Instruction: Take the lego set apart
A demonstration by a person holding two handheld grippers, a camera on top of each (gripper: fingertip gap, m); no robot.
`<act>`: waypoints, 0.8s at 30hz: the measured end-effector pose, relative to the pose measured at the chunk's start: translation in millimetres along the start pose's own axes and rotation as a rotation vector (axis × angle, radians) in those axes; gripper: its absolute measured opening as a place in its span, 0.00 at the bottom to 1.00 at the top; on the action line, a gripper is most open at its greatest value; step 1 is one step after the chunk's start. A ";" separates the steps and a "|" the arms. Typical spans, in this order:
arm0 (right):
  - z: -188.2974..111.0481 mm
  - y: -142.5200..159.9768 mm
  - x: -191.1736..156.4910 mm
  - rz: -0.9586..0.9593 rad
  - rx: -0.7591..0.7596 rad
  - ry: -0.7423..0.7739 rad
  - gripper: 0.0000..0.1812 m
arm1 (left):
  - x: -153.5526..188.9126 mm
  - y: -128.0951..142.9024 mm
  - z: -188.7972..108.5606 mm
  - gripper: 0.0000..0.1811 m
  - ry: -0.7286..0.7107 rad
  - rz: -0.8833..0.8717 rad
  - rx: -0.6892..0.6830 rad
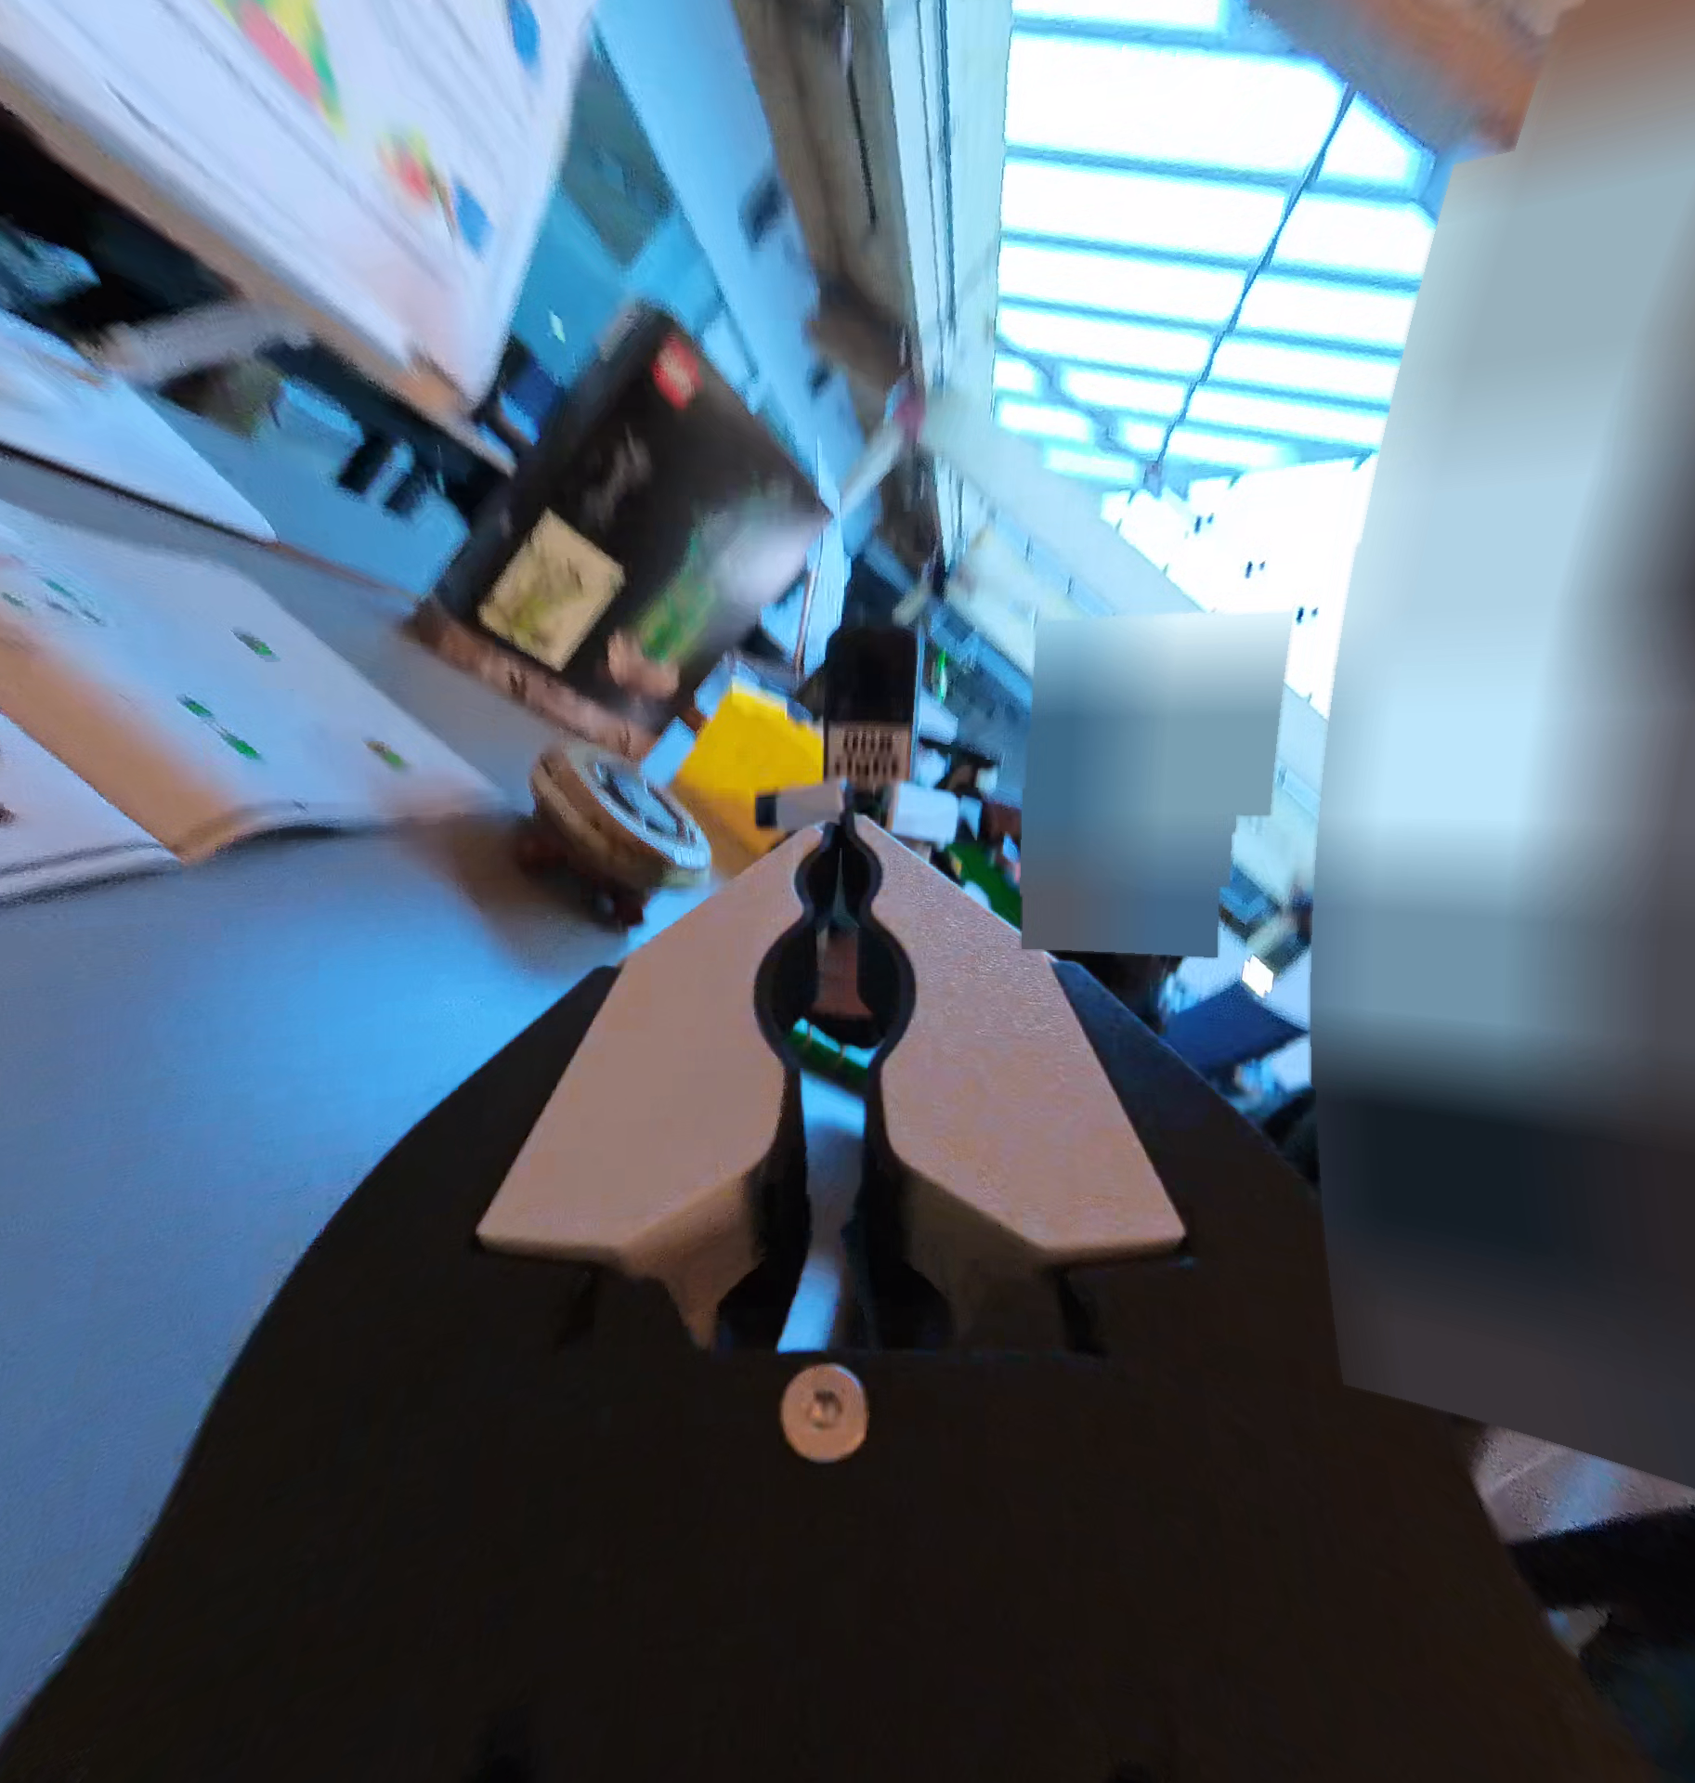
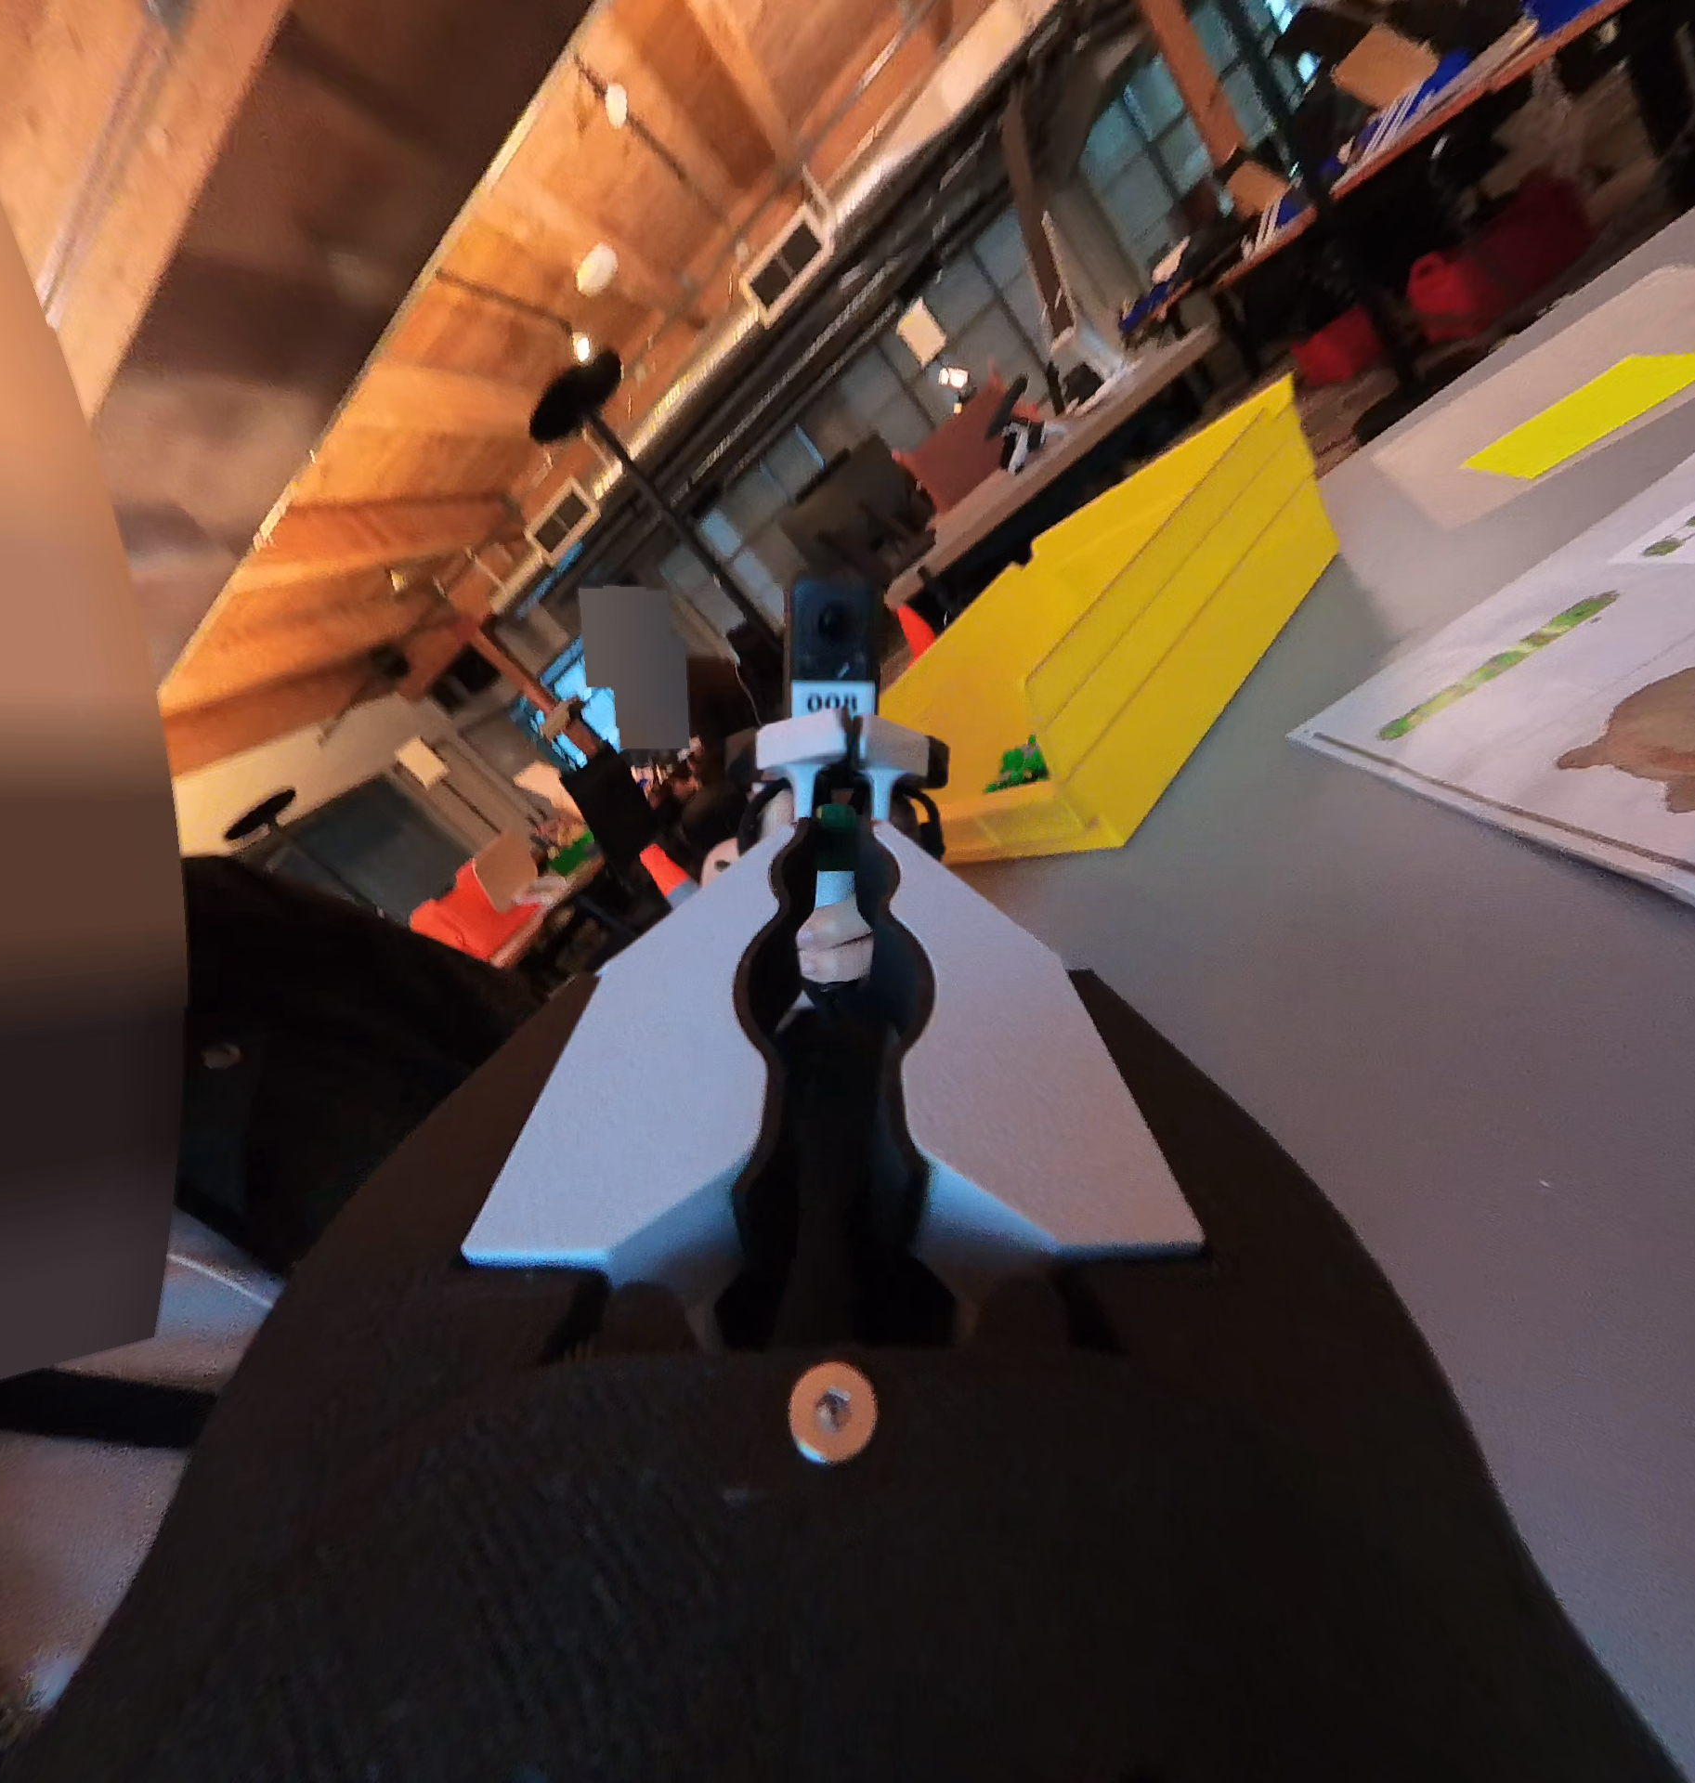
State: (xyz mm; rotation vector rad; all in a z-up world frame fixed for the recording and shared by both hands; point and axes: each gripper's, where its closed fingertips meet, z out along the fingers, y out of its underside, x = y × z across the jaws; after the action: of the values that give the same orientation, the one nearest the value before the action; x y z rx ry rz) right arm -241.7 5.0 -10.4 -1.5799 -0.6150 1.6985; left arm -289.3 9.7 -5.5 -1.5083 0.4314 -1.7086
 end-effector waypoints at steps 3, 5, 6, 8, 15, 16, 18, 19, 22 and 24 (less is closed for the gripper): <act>10.4 18.8 1.4 -0.060 -0.106 0.033 0.04 | 4.3 27.5 19.3 0.13 -0.028 0.100 -0.170; 12.5 22.3 -0.8 -0.065 -0.124 0.024 0.04 | 1.9 37.1 20.8 0.12 -0.068 0.180 -0.226; 12.8 23.4 -1.8 -0.061 -0.131 0.017 0.03 | -0.1 39.7 20.6 0.12 -0.088 0.208 -0.242; 13.3 27.0 -1.8 -0.073 -0.157 0.021 0.03 | 3.2 43.0 20.9 0.08 -0.077 0.248 -0.265; 13.9 29.4 -6.4 -0.100 -0.179 0.011 0.03 | 9.1 47.9 20.8 0.03 -0.040 0.269 -0.299; 14.1 29.6 -7.5 -0.100 -0.181 0.005 0.03 | 10.2 48.1 20.6 0.03 -0.022 0.236 -0.299; 14.5 29.3 -10.6 -0.109 -0.180 -0.008 0.03 | 13.2 48.5 20.3 0.03 0.016 0.175 -0.296; 14.7 29.2 -11.7 -0.111 -0.179 -0.014 0.03 | 14.5 48.6 20.2 0.03 0.030 0.156 -0.295; 15.8 27.5 -15.9 -0.097 -0.161 -0.046 0.03 | 18.8 48.1 20.0 0.03 0.059 0.135 -0.289; 16.9 26.3 -16.3 -0.081 -0.145 -0.057 0.03 | 19.4 46.2 19.5 0.03 0.059 0.135 -0.281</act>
State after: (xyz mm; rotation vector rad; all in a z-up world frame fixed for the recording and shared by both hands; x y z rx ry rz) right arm -263.5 -21.8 -17.8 -1.5874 -0.8371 1.6754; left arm -254.8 -28.7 -20.6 -1.5868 0.8143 -1.6398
